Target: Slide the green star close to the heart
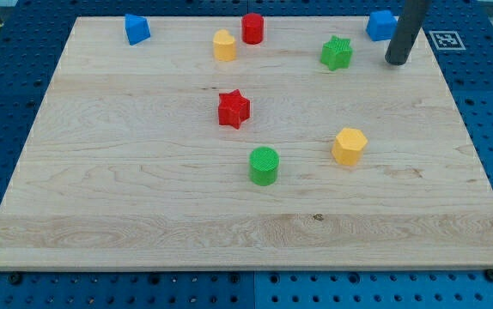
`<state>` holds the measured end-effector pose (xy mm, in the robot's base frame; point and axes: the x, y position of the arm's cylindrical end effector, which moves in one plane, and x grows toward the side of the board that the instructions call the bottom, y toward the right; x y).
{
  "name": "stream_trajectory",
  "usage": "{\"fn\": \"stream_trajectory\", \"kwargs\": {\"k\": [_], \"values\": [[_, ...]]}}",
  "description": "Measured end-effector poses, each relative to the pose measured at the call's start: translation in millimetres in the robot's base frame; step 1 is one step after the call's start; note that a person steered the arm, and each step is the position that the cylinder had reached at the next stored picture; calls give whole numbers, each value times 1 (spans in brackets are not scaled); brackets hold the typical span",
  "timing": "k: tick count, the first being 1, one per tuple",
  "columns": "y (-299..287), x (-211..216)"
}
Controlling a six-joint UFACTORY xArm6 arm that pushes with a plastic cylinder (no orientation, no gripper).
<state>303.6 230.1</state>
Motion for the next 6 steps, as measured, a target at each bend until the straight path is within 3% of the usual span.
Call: {"fn": "stream_trajectory", "kwargs": {"k": [2, 5, 6], "values": [[-33, -12], [-203, -14], [-217, -14]]}}
